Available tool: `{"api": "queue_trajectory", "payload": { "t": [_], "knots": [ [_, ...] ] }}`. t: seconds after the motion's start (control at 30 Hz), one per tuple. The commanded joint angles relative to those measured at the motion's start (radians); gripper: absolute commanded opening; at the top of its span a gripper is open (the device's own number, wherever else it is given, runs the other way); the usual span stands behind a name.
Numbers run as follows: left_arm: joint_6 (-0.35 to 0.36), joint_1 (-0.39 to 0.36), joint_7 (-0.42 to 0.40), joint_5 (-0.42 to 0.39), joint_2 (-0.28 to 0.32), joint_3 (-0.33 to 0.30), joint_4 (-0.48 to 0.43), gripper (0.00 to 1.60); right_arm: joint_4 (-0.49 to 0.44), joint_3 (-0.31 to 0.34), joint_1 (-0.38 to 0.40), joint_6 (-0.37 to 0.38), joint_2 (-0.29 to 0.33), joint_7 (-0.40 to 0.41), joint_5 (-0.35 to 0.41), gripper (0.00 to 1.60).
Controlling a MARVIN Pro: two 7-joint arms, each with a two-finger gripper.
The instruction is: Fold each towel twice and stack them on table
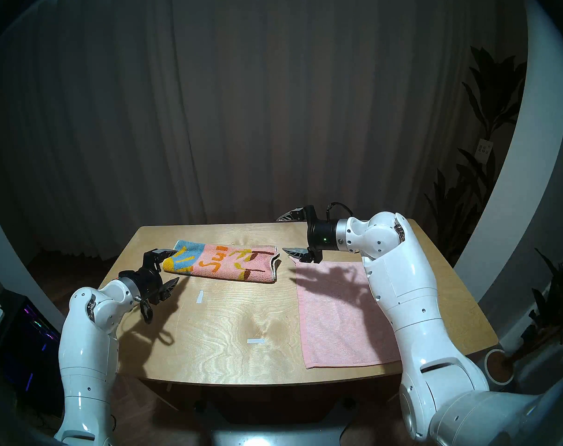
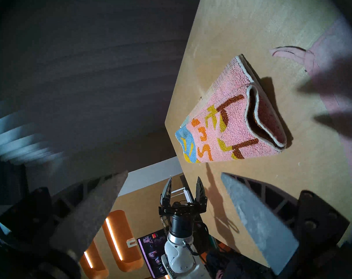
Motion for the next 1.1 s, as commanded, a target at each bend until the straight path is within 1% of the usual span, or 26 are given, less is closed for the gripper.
{"api": "queue_trajectory", "payload": {
  "t": [0.0, 0.1, 0.13, 0.27, 0.3, 0.33, 0.37, 0.4, 0.53, 0.57, 0.6, 0.63, 0.73, 0.77, 0.8, 0.97, 1.0, 1.03, 1.07],
  "knots": [
    [-0.018, -0.064, 0.005, 0.024, 0.022, 0.005, 0.019, 1.6, -0.109, 0.037, -0.072, 0.021, -0.028, 0.11, -0.069, 1.6],
    [-0.031, -0.086, 0.011, 0.044, 0.026, 0.012, 0.041, 1.6, -0.139, 0.053, -0.095, 0.018, -0.044, 0.144, -0.113, 1.6],
    [-0.042, -0.095, 0.012, 0.047, 0.023, 0.012, 0.048, 1.6, -0.161, 0.056, -0.111, 0.01, -0.045, 0.164, -0.127, 1.6],
    [-0.075, -0.131, 0.025, 0.079, 0.027, 0.026, 0.08, 1.6, -0.2, 0.073, -0.145, -0.004, -0.066, 0.22, -0.193, 1.6],
    [-0.075, -0.131, 0.025, 0.079, 0.027, 0.026, 0.08, 1.6, -0.2, 0.073, -0.145, -0.004, -0.066, 0.22, -0.193, 1.6],
    [-0.1, -0.154, 0.028, 0.097, 0.026, 0.034, 0.103, 1.6, -0.226, 0.086, -0.169, -0.018, -0.082, 0.265, -0.246, 1.6],
    [-0.1, -0.154, 0.028, 0.097, 0.026, 0.034, 0.103, 1.6, -0.226, 0.086, -0.169, -0.018, -0.082, 0.265, -0.246, 1.6],
    [-0.104, -0.162, 0.038, 0.118, 0.035, 0.048, 0.105, 1.6, -0.234, 0.091, -0.176, -0.026, -0.088, 0.28, -0.262, 1.6],
    [-0.129, -0.191, 0.072, 0.147, 0.035, 0.072, 0.126, 1.6, -0.262, 0.104, -0.202, -0.056, -0.11, 0.342, -0.332, 1.6],
    [-0.133, -0.195, 0.077, 0.155, 0.036, 0.077, 0.129, 1.6, -0.267, 0.108, -0.204, -0.061, -0.116, 0.343, -0.343, 1.6],
    [-0.141, -0.2, 0.084, 0.165, 0.036, 0.083, 0.134, 1.6, -0.272, 0.108, -0.211, -0.069, -0.119, 0.369, -0.362, 1.6],
    [-0.158, -0.21, 0.091, 0.174, 0.031, 0.087, 0.149, 1.6, -0.284, 0.114, -0.224, -0.087, -0.134, 0.399, -0.404, 1.6],
    [-0.176, -0.225, 0.098, 0.189, 0.031, 0.093, 0.171, 1.6, -0.298, 0.119, -0.238, -0.109, -0.151, 0.437, -0.456, 1.6],
    [-0.18, -0.232, 0.103, 0.199, 0.036, 0.1, 0.18, 1.6, -0.301, 0.118, -0.244, -0.118, -0.154, 0.461, -0.478, 1.6],
    [-0.185, -0.238, 0.108, 0.201, 0.037, 0.101, 0.189, 1.6, -0.305, 0.12, -0.247, -0.123, -0.161, 0.465, -0.491, 1.6],
    [-0.195, -0.263, 0.1, 0.217, 0.045, 0.114, 0.248, 1.6, -0.313, 0.117, -0.265, -0.154, -0.178, 0.55, -0.587, 1.6],
    [-0.198, -0.266, 0.096, 0.22, 0.046, 0.116, 0.256, 1.6, -0.314, 0.119, -0.266, -0.156, -0.183, 0.551, -0.596, 1.6],
    [-0.199, -0.27, 0.091, 0.223, 0.047, 0.118, 0.267, 1.6, -0.31, 0.113, -0.269, -0.162, -0.18, 0.587, -0.621, 1.6],
    [-0.194, -0.274, 0.09, 0.225, 0.051, 0.123, 0.276, 1.6, -0.311, 0.115, -0.268, -0.161, -0.185, 0.582, -0.63, 1.6]
  ]
}}
